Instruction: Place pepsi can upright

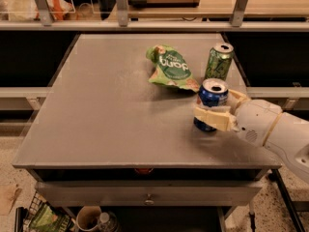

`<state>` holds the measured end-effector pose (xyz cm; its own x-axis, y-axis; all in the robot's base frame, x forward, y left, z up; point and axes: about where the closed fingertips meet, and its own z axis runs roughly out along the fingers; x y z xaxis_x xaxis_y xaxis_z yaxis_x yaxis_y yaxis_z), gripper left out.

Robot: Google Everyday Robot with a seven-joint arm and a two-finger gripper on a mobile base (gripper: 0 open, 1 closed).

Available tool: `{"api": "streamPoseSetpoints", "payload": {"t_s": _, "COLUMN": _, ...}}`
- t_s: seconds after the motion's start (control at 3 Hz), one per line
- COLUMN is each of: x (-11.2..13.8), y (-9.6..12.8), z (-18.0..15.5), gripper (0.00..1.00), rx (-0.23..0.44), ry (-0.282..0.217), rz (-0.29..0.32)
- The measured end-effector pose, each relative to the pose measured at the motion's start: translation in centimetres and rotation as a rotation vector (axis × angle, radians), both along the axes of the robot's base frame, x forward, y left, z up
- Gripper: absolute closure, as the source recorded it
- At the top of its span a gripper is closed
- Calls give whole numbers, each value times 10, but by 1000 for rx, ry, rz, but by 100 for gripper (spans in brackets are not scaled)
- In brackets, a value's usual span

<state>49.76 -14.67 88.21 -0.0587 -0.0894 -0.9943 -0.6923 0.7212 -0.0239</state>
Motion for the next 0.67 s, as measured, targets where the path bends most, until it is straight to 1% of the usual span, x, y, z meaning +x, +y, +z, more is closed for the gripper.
{"api": "streamPoseSetpoints", "payload": {"t_s": 0.33, "x": -1, "y": 1, "z": -1, "gripper": 100, "rx": 2, "ry": 0, "rz": 4}}
{"api": "streamPoseSetpoints", "payload": {"t_s": 0.67, "x": -1, "y": 3, "z": 0, "gripper": 82, "rx": 1, "ry": 0, "rz": 8}}
